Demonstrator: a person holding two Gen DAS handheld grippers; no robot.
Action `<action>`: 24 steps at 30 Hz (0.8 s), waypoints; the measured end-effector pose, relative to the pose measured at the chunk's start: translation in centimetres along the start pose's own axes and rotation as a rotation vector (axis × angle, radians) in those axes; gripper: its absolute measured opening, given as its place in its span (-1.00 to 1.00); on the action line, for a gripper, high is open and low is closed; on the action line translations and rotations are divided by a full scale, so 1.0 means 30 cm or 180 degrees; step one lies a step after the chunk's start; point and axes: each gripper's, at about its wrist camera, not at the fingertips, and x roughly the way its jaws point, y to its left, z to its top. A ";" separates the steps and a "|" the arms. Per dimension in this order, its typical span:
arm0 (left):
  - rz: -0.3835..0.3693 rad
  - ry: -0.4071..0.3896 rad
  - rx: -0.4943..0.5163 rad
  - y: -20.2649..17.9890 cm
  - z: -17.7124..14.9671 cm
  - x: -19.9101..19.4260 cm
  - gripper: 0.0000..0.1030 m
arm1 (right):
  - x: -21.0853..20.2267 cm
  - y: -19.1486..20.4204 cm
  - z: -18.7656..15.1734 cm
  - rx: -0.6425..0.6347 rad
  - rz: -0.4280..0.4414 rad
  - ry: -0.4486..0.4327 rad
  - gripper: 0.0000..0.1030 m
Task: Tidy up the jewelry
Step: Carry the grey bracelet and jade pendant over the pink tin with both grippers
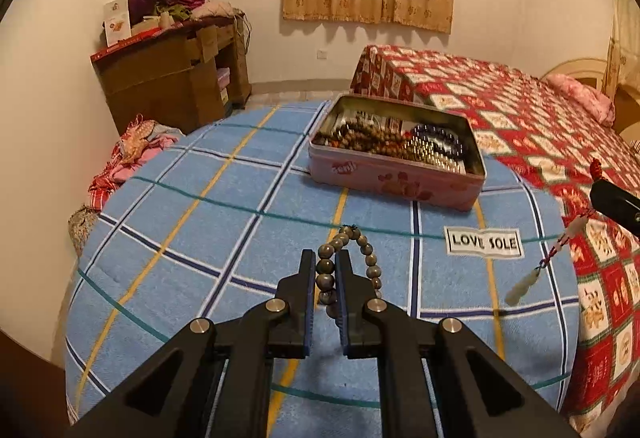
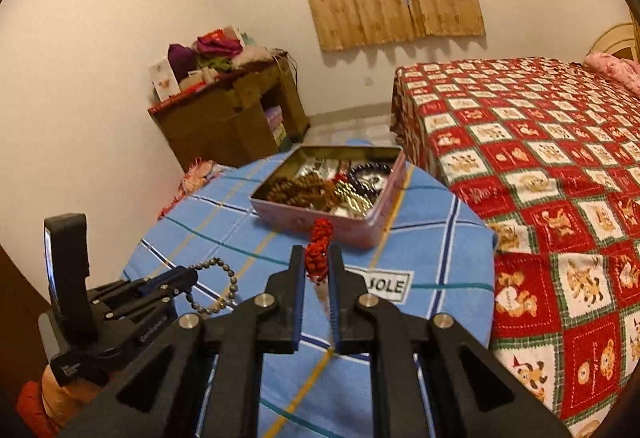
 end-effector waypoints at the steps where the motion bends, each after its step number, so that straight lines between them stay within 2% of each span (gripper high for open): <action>1: -0.0006 -0.0028 -0.0017 0.004 0.006 -0.005 -0.83 | 0.002 0.003 0.006 0.0015 0.0015 -0.0024 -0.74; 13: 0.0056 -0.0134 0.0052 -0.006 0.064 -0.016 -0.83 | -0.018 0.047 0.080 -0.0033 0.0034 -0.0245 -0.74; 24: 0.0009 -0.0318 0.0099 -0.025 0.138 -0.053 -0.83 | -0.062 0.078 0.163 -0.0133 0.0057 -0.0461 -0.74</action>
